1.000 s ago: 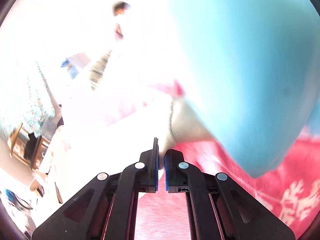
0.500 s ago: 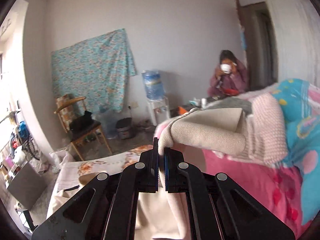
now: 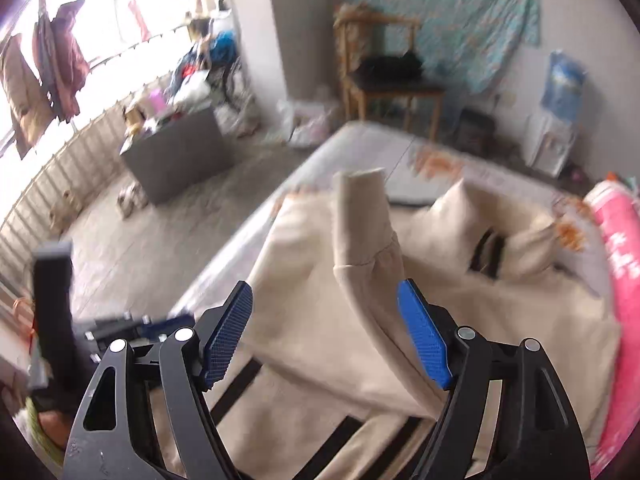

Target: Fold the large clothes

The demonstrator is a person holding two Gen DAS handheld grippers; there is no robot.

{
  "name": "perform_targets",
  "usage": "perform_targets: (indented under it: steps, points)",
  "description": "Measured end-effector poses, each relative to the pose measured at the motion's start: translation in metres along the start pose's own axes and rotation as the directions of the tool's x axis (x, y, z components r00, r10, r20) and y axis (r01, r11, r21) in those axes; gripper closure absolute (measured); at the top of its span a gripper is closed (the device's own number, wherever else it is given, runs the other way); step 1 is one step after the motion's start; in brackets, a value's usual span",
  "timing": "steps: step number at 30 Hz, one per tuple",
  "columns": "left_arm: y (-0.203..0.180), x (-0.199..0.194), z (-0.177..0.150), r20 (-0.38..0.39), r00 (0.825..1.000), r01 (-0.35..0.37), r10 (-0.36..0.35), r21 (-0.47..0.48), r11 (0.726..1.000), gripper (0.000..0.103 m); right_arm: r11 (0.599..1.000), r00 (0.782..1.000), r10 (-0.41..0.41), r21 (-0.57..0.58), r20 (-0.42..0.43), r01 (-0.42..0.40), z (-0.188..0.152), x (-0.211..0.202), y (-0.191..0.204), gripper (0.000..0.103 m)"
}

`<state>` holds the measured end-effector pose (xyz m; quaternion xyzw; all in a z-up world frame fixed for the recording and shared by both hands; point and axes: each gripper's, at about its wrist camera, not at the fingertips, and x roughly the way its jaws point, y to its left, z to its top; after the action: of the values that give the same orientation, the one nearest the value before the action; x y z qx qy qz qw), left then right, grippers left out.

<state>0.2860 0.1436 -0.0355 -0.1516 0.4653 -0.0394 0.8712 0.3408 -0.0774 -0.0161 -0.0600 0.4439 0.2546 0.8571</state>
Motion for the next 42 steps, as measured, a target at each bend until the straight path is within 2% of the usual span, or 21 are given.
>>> perform_targets:
  steps: [1,3,5,8,12,14,16,18,20,22,23,24,26,28,29,31,34,36,38,40,42]
  points:
    - [0.003,-0.001,0.001,-0.002,1.000,0.016,-0.016,-0.007,1.000,0.083,1.000,0.996,0.013,-0.004,-0.084,-0.014,-0.011,0.019,0.002,0.032]
    - [0.006,-0.004,0.004,0.003,0.999,0.045,-0.045,-0.012,0.999,0.083,0.999,0.989,0.024,0.024,-0.145,-0.021,-0.031,0.028,-0.001,0.032]
    - [0.003,-0.007,0.009,0.012,0.996,0.093,-0.093,-0.005,0.996,0.083,0.996,0.990,0.068,0.069,-0.125,-0.060,-0.046,0.009,-0.011,0.031]
    - [-0.007,-0.004,0.025,0.025,0.985,0.172,-0.171,-0.006,0.985,0.083,0.985,0.994,0.105,0.144,-0.044,-0.097,-0.060,-0.036,-0.041,0.031]
    - [-0.029,0.023,0.056,-0.004,0.988,0.151,-0.151,0.001,0.988,0.083,0.963,0.999,-0.008,0.270,0.044,-0.004,-0.065,-0.079,-0.121,0.029]
    - [-0.033,0.046,0.070,-0.036,0.994,0.105,-0.105,-0.018,0.994,0.083,0.924,0.996,-0.068,0.381,0.049,0.044,-0.072,-0.092,-0.169,0.029]
    - [-0.035,0.069,0.081,-0.077,0.994,0.078,-0.080,-0.035,0.996,0.083,0.855,0.994,-0.100,0.514,0.035,0.068,-0.090,-0.101,-0.216,0.030]
    - [-0.039,0.086,0.086,-0.107,0.991,0.074,-0.077,-0.034,0.997,0.083,0.778,0.994,-0.107,0.625,0.026,0.067,-0.100,-0.099,-0.258,0.037]
    - [-0.044,0.096,0.087,-0.121,0.991,0.059,-0.060,-0.007,0.998,0.083,0.718,0.994,-0.111,0.691,-0.004,0.083,-0.112,-0.093,-0.286,0.046]
    - [-0.049,0.100,0.085,-0.119,0.992,0.036,-0.033,0.021,0.999,0.083,0.691,0.995,-0.100,0.718,-0.025,0.088,-0.118,-0.086,-0.306,0.050]
    - [-0.052,0.101,0.084,-0.114,0.993,0.024,-0.019,0.040,0.999,0.090,0.684,0.995,-0.097,0.723,-0.035,0.092,-0.119,-0.080,-0.313,0.053]
    - [-0.055,0.102,0.083,-0.114,0.993,0.013,-0.007,0.059,0.998,0.103,0.680,0.994,-0.096,0.726,-0.045,0.098,-0.118,-0.075,-0.318,0.055]
    - [-0.062,0.094,0.083,-0.079,0.997,0.003,0.004,0.089,0.996,0.103,0.681,0.994,-0.090,0.725,-0.057,0.104,-0.115,-0.063,-0.324,0.062]
    - [-0.069,0.068,0.083,0.012,1.000,0.017,-0.018,0.125,0.992,0.103,0.693,0.993,-0.099,0.712,-0.061,0.113,-0.112,-0.054,-0.326,0.065]
    - [-0.070,0.054,0.083,0.058,0.998,0.009,-0.017,0.131,0.991,0.103,0.701,0.992,-0.106,0.704,-0.061,0.119,-0.110,-0.052,-0.325,0.066]
    - [-0.062,0.044,0.083,0.088,0.996,-0.019,0.010,0.102,0.995,0.103,0.720,0.990,-0.126,0.680,-0.064,0.136,-0.106,-0.047,-0.324,0.071]
    - [-0.042,0.058,0.080,0.042,0.996,-0.085,0.082,0.073,0.994,0.103,0.744,0.987,-0.142,0.649,-0.079,0.159,-0.103,-0.037,-0.321,0.083]
    - [-0.030,0.067,0.077,-0.013,1.000,-0.010,0.011,0.037,0.999,0.103,0.748,0.985,-0.152,0.643,-0.080,0.168,-0.101,-0.032,-0.321,0.084]
    - [-0.026,0.067,0.077,-0.025,0.998,0.049,-0.049,0.014,0.999,0.103,0.748,0.985,-0.155,0.642,-0.074,0.166,-0.102,-0.033,-0.321,0.084]
    - [-0.029,0.067,0.080,-0.025,0.997,0.068,-0.067,0.021,0.997,0.101,0.748,0.986,-0.150,0.644,-0.072,0.161,-0.102,-0.032,-0.322,0.083]
    - [-0.035,0.077,0.085,-0.058,0.997,0.060,-0.058,0.030,0.998,0.092,0.749,0.987,-0.142,0.644,-0.071,0.154,-0.102,-0.033,-0.323,0.081]
